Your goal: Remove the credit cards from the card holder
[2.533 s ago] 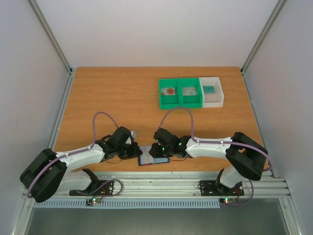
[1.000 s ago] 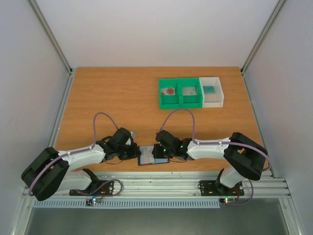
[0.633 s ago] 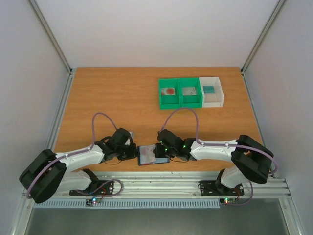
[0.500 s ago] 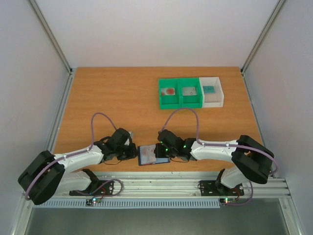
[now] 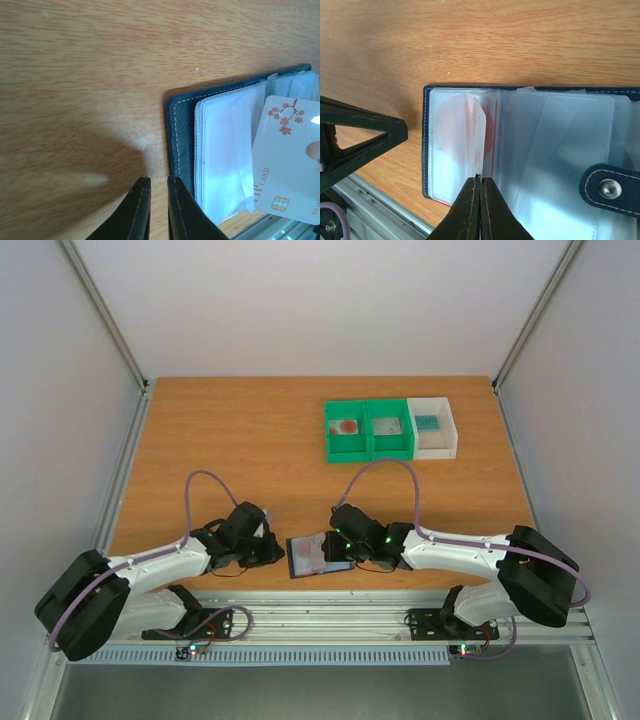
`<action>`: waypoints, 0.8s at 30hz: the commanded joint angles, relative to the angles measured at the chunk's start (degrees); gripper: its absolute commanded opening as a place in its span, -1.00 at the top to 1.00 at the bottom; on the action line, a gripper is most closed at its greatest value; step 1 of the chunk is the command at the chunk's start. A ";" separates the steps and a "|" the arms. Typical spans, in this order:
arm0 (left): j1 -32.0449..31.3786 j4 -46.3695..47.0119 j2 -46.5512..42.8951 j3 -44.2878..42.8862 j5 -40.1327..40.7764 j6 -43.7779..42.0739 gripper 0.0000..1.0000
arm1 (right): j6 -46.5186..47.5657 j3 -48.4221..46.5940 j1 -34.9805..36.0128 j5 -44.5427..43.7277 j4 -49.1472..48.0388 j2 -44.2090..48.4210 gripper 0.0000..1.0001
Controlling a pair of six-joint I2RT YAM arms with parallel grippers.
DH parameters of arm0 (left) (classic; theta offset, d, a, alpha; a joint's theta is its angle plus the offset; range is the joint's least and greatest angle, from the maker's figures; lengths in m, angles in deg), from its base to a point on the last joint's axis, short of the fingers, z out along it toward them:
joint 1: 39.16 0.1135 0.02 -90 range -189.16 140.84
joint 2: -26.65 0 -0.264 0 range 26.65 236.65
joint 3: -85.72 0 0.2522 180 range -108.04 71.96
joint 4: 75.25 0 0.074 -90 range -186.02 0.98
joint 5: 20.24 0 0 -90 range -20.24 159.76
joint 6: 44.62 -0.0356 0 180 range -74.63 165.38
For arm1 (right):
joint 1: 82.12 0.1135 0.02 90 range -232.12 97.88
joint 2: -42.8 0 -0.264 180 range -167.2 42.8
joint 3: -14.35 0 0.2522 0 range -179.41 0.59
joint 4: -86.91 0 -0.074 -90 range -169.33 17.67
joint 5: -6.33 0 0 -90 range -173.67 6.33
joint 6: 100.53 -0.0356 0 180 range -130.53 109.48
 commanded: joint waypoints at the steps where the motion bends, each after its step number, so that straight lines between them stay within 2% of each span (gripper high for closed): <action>1: 0.11 -0.86 -2.70 -0.29 -0.03 -0.30 0.70 | 0.86 -0.15 -0.25 -2.34 2.36 0.98 0.98; 3: 0.11 -1.41 -4.24 -0.51 -0.26 -0.09 0.55 | 0.87 -0.29 -0.25 -2.35 2.16 1.37 0.98; 6: 0.11 -3.29 -7.33 -1.29 -0.63 0.52 0.17 | 1.52 -0.29 -0.25 -4.91 2.31 2.49 0.98; 16: 0.11 -3.97 -20.36 -3.54 -4.94 4.07 -0.67 | -0.24 -0.29 -0.25 -3.89 2.24 11.92 0.98; 20: 0.11 0.82 -24.69 -2.35 -7.45 7.05 -0.73 | -2.07 0.28 -0.25 -0.29 -0.60 16.53 0.98; 24: 0.07 6.84 -27.11 -0.63 -10.38 11.42 -0.63 | -4.40 0.78 -0.25 1.81 -2.47 21.08 0.98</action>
